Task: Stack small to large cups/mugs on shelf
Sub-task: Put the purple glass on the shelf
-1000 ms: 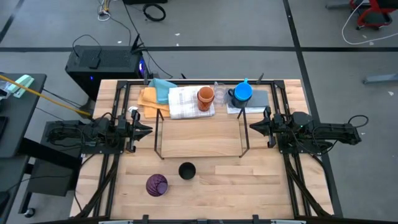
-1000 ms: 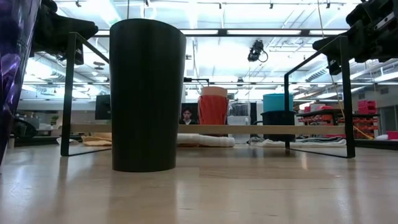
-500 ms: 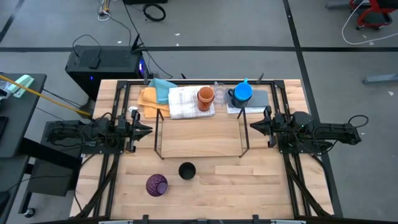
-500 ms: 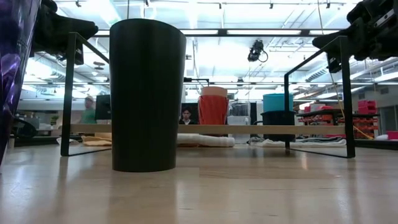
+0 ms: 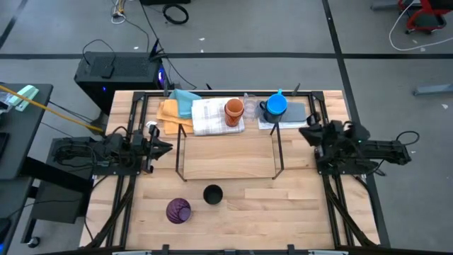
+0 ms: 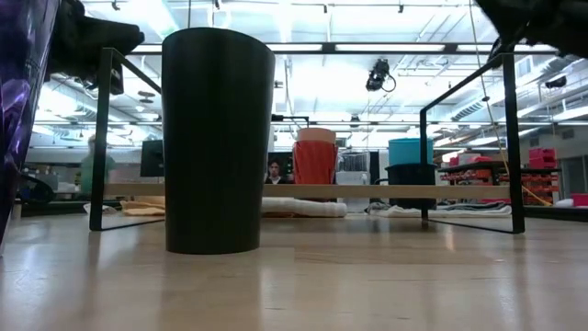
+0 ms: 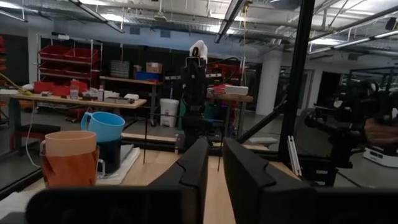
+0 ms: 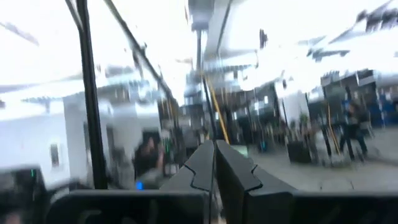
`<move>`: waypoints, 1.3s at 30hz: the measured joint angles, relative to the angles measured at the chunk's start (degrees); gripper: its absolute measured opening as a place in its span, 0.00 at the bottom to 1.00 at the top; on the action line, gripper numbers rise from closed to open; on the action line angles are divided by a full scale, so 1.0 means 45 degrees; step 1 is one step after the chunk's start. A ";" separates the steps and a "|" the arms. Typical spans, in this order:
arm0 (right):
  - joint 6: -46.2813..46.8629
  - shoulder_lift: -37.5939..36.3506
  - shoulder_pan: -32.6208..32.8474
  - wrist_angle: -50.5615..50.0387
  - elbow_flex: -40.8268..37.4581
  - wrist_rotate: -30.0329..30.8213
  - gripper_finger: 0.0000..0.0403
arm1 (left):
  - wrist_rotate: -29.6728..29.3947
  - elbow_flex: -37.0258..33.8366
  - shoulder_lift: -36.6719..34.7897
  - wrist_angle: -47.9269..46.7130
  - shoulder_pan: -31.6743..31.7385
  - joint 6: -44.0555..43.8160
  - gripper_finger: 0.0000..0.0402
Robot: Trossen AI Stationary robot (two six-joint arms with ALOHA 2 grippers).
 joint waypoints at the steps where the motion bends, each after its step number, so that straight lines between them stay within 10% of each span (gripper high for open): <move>1: 0.0037 0.0003 0.0000 0.0252 0.0079 0.0005 0.06 | 0.0000 0.0000 0.0000 0.0060 0.0001 0.0008 0.13; 11: -0.0936 0.3407 0.0000 -0.0415 0.4623 -0.0061 0.06 | -0.0002 0.0000 0.0000 0.1379 0.0004 0.0056 0.15; 28: -0.2585 1.2661 -0.0074 -1.0356 1.8368 -0.1049 0.06 | -0.0592 0.0146 -0.0010 0.3680 0.0000 -0.0597 0.14; 39: -0.2117 1.5148 -0.0393 -1.1916 2.1648 -0.1064 0.06 | -0.1255 0.4398 0.0091 0.0765 0.0004 0.0740 0.12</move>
